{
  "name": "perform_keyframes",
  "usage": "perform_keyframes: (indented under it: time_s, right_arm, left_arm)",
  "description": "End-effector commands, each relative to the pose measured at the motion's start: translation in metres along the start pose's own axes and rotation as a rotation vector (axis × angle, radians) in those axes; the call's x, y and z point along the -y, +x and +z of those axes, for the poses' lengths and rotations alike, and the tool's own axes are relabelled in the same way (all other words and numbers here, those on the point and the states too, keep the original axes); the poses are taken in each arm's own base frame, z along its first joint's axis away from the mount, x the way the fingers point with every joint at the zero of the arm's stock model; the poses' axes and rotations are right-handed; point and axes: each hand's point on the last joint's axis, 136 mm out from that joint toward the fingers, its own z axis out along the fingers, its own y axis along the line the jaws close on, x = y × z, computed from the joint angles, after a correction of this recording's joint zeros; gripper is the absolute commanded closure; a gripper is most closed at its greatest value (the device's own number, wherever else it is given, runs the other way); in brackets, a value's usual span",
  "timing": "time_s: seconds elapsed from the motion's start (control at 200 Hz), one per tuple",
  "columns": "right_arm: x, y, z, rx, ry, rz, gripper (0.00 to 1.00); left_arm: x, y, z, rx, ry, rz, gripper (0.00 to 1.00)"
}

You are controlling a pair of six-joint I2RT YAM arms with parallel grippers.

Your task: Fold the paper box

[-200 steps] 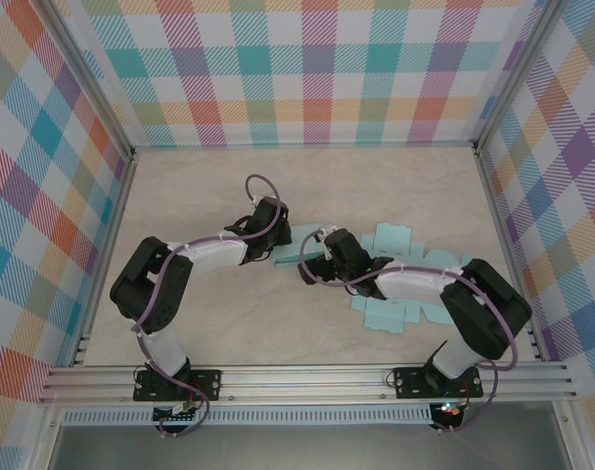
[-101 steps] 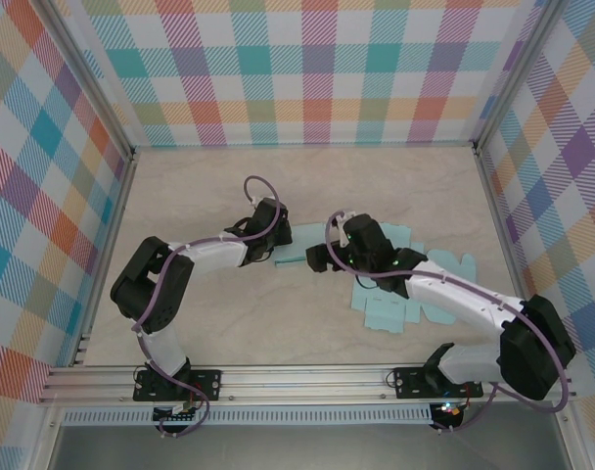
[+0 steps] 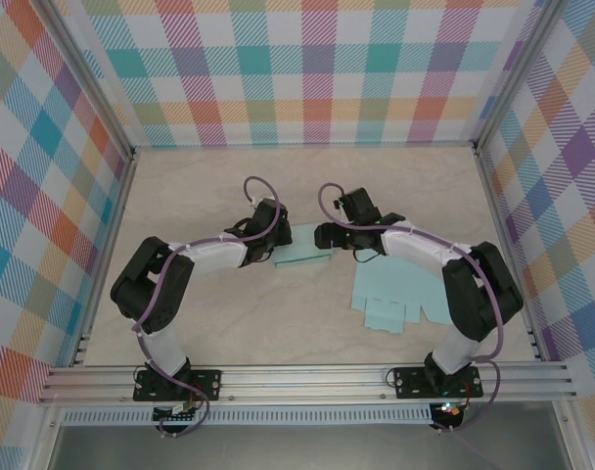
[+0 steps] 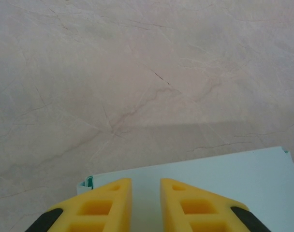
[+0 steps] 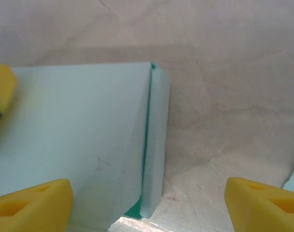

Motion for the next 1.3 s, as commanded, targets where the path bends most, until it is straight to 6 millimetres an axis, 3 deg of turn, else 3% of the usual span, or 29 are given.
perform_keyframes:
  time_s: [0.0, 0.17, 0.365, 0.505, 0.655, 0.889, 1.039, 1.294]
  right_arm:
    - [-0.002, 0.019, 0.011, -0.068, -0.041, 0.033, 0.18]
    - [0.010, 0.039, 0.028, -0.113, -0.024, 0.055, 0.20]
    - [0.013, 0.052, 0.038, -0.151, -0.032, 0.072, 0.22]
    - [0.009, 0.052, 0.034, -0.151, -0.053, 0.083, 0.22]
    - [-0.004, 0.039, 0.016, -0.124, -0.097, 0.095, 0.17]
    - [-0.016, 0.017, -0.005, -0.084, -0.127, 0.140, 0.00]
    - [-0.017, 0.013, -0.004, -0.081, -0.173, 0.211, 0.00]
    - [-0.019, 0.022, 0.006, -0.104, -0.238, 0.247, 0.00]
  left_arm:
    - [-0.010, 0.008, -0.002, -0.019, -0.027, -0.009, 0.77]
    - [-0.009, -0.001, -0.012, 0.004, -0.023, -0.005, 0.76]
    - [-0.012, -0.016, -0.040, 0.051, -0.030, -0.012, 0.73]
    - [-0.024, -0.021, -0.066, 0.082, -0.082, -0.018, 0.68]
    - [-0.046, -0.006, -0.076, 0.040, -0.169, -0.026, 0.65]
    - [-0.039, 0.007, -0.060, -0.007, -0.117, -0.016, 0.65]
    - [-0.027, 0.011, -0.039, -0.053, -0.078, 0.007, 0.66]
    - [-0.035, 0.027, -0.017, -0.113, -0.102, 0.005, 0.68]
